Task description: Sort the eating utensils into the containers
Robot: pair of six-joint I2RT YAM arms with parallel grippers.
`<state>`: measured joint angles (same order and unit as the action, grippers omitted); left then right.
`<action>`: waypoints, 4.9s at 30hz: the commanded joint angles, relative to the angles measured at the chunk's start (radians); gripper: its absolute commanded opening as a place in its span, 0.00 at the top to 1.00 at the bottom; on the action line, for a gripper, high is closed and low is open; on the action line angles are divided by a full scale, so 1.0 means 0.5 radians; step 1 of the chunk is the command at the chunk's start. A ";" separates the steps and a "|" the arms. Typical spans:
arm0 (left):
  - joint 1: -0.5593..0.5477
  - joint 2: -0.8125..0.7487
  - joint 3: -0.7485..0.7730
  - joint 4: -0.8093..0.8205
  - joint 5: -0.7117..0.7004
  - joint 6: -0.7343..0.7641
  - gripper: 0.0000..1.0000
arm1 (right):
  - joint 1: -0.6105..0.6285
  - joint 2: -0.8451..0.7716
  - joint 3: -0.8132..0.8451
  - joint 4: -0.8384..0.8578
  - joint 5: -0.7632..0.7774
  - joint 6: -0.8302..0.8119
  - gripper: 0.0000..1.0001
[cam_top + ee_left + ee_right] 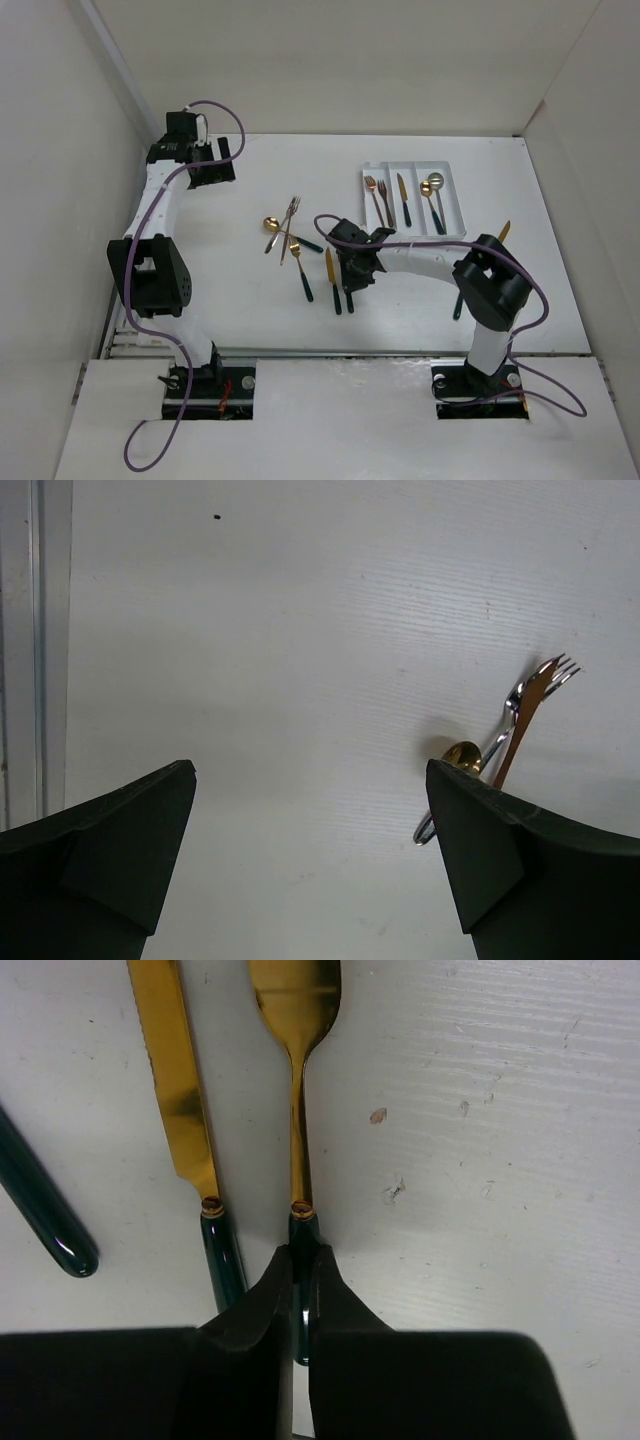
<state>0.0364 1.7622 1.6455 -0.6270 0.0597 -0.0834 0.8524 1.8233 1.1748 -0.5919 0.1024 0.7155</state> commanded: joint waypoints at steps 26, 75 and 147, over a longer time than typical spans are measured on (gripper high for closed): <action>0.053 -0.098 -0.002 -0.010 -0.101 0.035 0.00 | -0.769 0.157 1.375 -0.139 0.400 -0.971 1.00; 0.090 -0.153 -0.021 -0.010 -0.061 0.016 0.00 | 0.173 0.201 0.556 -0.280 0.268 -0.192 0.36; -0.162 0.436 -0.057 -0.182 0.417 -0.155 0.11 | -1.156 0.339 0.970 0.015 0.126 -1.182 0.41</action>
<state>-0.0132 1.9991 1.5791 -0.6884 0.2359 -0.1120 0.2546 2.0422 1.6371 -0.5999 0.1505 0.1226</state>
